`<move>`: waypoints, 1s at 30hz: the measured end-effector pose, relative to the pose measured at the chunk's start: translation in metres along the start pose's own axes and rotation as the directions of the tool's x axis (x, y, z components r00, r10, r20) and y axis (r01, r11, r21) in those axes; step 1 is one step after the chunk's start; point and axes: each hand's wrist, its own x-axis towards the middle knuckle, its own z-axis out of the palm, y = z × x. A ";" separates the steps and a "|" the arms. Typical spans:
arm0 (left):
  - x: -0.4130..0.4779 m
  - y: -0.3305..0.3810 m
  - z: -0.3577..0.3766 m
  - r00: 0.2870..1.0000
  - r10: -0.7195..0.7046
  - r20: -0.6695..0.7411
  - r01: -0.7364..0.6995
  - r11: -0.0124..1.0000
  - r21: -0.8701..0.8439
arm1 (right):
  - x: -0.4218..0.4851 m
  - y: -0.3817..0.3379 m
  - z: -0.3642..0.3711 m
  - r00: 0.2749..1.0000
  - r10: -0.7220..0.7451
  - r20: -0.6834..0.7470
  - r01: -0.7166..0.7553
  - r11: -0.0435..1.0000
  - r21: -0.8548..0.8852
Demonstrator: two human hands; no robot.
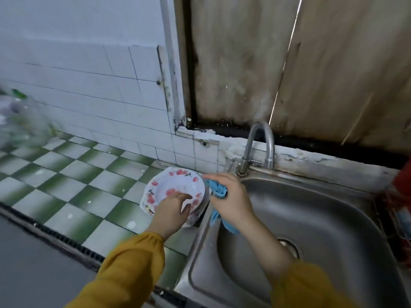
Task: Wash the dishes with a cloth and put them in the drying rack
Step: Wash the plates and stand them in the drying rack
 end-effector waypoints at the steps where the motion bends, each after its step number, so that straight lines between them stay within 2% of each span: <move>1: 0.007 -0.017 0.001 0.999 -0.020 0.038 0.019 1.000 0.005 | 0.012 -0.001 0.016 0.999 0.017 0.042 -0.016 1.000 -0.018; 5: 0.029 -0.067 0.011 0.971 -0.113 0.212 0.113 0.994 0.010 | 0.053 0.005 0.069 0.961 0.179 0.211 -0.159 0.981 -0.107; 8: 0.043 -0.095 0.023 0.938 -0.137 0.317 0.133 0.990 0.036 | 0.075 0.013 0.100 0.912 0.297 0.283 -0.266 0.953 -0.143; 11: 0.055 -0.116 0.032 0.920 -0.094 0.379 0.097 0.995 0.011 | 0.086 0.022 0.124 0.866 0.364 0.344 -0.307 0.928 -0.210; 14: 0.062 -0.135 0.039 0.915 -0.015 0.403 0.003 1.000 0.031 | 0.092 0.031 0.144 0.791 0.458 0.405 -0.329 0.877 -0.351; 16: 0.062 -0.144 0.042 0.927 0.057 0.371 -0.087 0.994 0.065 | 0.094 0.037 0.152 0.728 0.507 0.461 -0.284 0.835 -0.471; 18: 0.061 -0.152 0.047 0.933 0.156 0.325 -0.192 0.978 0.082 | 0.094 0.042 0.159 0.698 0.529 0.483 -0.239 0.808 -0.539; 21: 0.058 -0.165 0.060 0.894 0.335 0.298 -0.401 0.895 0.194 | 0.092 0.048 0.170 0.703 0.539 0.464 -0.184 0.769 -0.613; 23: 0.056 -0.173 0.068 0.856 0.401 0.326 -0.498 0.811 0.308 | 0.089 0.050 0.174 0.714 0.530 0.457 -0.108 0.728 -0.677; 26: 0.055 -0.180 0.072 0.832 0.469 0.296 -0.554 0.733 0.395 | 0.090 0.048 0.176 0.730 0.490 0.476 0.050 0.656 -0.753; 30: 0.052 -0.178 0.064 0.808 0.572 0.142 -0.575 0.711 0.404 | 0.090 0.039 0.174 0.726 0.468 0.504 0.188 0.569 -0.801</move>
